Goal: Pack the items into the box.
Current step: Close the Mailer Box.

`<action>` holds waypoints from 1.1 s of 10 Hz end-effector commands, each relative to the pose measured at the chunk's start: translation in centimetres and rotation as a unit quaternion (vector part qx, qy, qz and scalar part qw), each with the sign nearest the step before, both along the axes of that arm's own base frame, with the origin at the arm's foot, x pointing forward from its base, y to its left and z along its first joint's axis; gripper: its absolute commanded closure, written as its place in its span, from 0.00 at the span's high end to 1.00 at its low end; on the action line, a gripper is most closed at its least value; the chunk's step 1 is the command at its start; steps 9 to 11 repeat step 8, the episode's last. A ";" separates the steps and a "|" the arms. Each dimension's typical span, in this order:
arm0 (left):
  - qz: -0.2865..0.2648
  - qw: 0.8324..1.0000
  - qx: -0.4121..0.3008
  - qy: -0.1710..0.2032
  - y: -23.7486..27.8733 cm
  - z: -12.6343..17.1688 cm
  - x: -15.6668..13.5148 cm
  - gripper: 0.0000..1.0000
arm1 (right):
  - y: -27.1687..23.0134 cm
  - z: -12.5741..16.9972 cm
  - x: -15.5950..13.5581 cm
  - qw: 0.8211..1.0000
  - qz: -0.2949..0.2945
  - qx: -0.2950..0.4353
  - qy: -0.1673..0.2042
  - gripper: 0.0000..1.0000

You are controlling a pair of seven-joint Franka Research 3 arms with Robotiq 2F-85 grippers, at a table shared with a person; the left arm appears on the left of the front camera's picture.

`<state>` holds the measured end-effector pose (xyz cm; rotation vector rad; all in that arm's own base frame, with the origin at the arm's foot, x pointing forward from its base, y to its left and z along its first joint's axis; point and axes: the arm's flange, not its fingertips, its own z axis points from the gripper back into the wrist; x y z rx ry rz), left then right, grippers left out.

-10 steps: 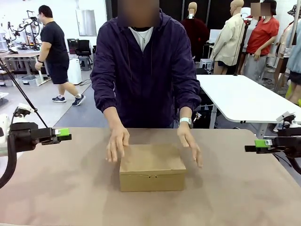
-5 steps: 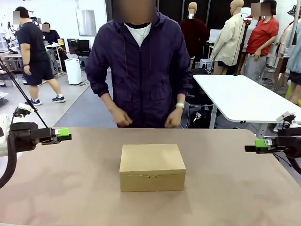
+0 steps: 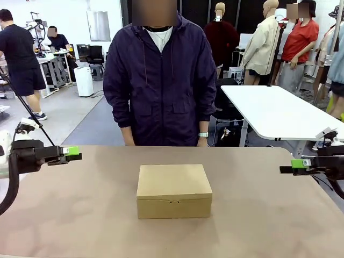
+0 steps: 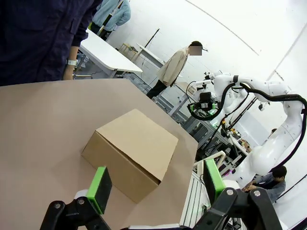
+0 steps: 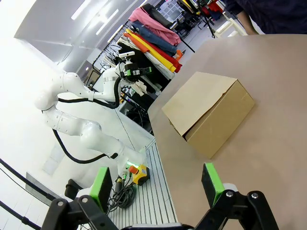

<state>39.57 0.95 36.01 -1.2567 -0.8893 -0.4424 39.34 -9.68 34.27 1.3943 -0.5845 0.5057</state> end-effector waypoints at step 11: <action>0.007 1.000 0.001 -0.008 -0.4 0.2 0.0 1.00 | 0.1 0.5 -0.1 1.000 0.004 0.000 -0.005 1.00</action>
